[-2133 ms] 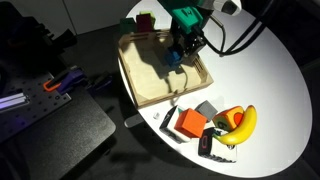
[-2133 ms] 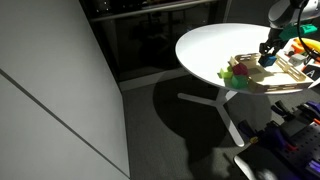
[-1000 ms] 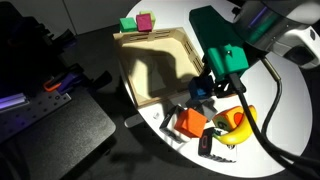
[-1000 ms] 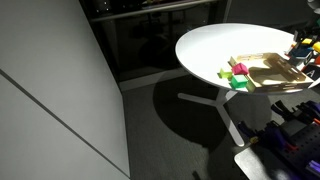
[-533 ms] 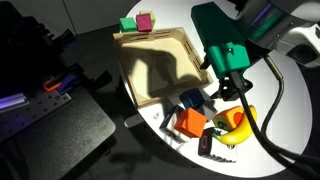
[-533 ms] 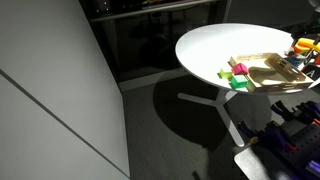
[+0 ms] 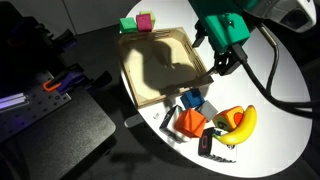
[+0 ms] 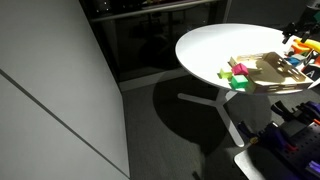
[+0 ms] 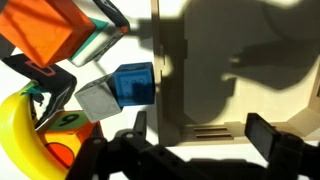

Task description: Remove the blue block from the box

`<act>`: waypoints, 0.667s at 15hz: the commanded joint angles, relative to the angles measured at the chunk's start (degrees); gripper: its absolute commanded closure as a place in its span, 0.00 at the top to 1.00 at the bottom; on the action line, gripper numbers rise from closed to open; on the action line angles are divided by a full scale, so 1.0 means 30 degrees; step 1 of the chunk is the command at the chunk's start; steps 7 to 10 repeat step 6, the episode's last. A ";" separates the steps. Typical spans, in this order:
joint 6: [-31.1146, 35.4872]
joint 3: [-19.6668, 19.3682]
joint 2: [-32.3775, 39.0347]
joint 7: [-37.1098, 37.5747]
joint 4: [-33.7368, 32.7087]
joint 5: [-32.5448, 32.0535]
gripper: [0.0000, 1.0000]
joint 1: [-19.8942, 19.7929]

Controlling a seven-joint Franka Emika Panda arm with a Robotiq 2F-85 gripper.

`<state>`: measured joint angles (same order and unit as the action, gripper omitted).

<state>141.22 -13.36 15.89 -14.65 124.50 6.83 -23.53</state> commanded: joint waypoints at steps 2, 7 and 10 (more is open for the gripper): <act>-0.1623 0.0313 -0.1376 -0.1516 0.0700 0.0492 1.00 0.0180; -0.1333 0.0095 -0.0859 -0.0904 0.0396 0.0145 1.00 0.0431; -0.1333 0.0095 -0.0859 -0.0904 0.0396 0.0145 1.00 0.0431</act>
